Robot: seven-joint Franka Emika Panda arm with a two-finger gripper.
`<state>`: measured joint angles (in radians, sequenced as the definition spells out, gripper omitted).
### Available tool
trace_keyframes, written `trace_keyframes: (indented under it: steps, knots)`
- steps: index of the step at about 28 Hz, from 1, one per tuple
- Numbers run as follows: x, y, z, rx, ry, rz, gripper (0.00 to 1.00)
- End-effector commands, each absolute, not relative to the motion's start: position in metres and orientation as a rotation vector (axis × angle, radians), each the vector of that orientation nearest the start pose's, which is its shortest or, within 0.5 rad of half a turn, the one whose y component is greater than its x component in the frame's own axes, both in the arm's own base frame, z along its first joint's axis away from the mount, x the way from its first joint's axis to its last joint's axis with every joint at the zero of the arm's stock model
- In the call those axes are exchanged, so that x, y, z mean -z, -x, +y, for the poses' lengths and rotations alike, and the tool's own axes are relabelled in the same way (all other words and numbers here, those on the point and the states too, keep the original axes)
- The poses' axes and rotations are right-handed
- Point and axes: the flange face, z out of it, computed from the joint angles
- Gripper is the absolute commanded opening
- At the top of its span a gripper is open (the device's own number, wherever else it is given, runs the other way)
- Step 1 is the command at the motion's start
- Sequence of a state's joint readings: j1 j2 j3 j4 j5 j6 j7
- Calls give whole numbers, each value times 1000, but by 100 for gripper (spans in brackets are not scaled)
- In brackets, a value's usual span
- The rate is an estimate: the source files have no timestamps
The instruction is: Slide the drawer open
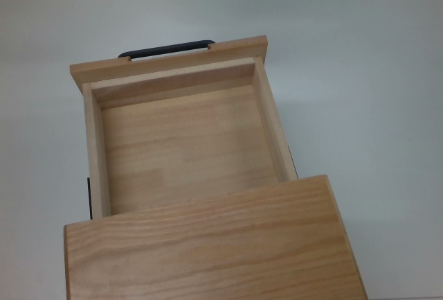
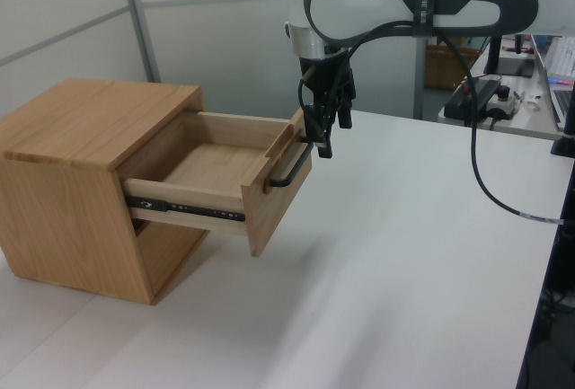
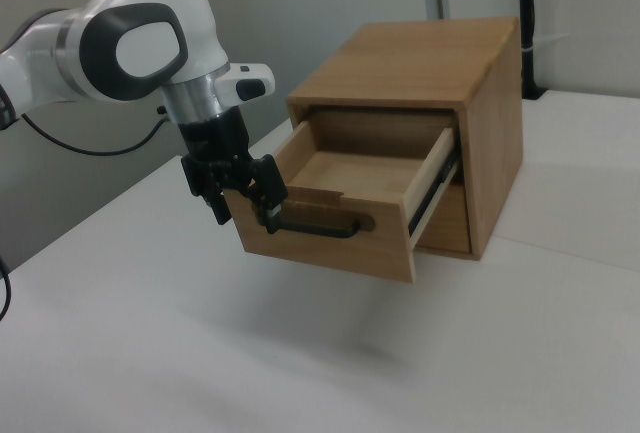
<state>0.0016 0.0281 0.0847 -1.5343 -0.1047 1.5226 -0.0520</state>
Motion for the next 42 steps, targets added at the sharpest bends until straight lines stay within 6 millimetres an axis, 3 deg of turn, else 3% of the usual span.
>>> trace_keyframes:
  steps: [1,9,25,42]
  knots:
    - [-629,-557,39,-80,3248,-266,100]
    - [-641,-554,41,-52,3246,-221,100]
    - [-642,-554,51,-41,3243,-206,100]
    - [-622,-566,52,-86,3234,-192,100]
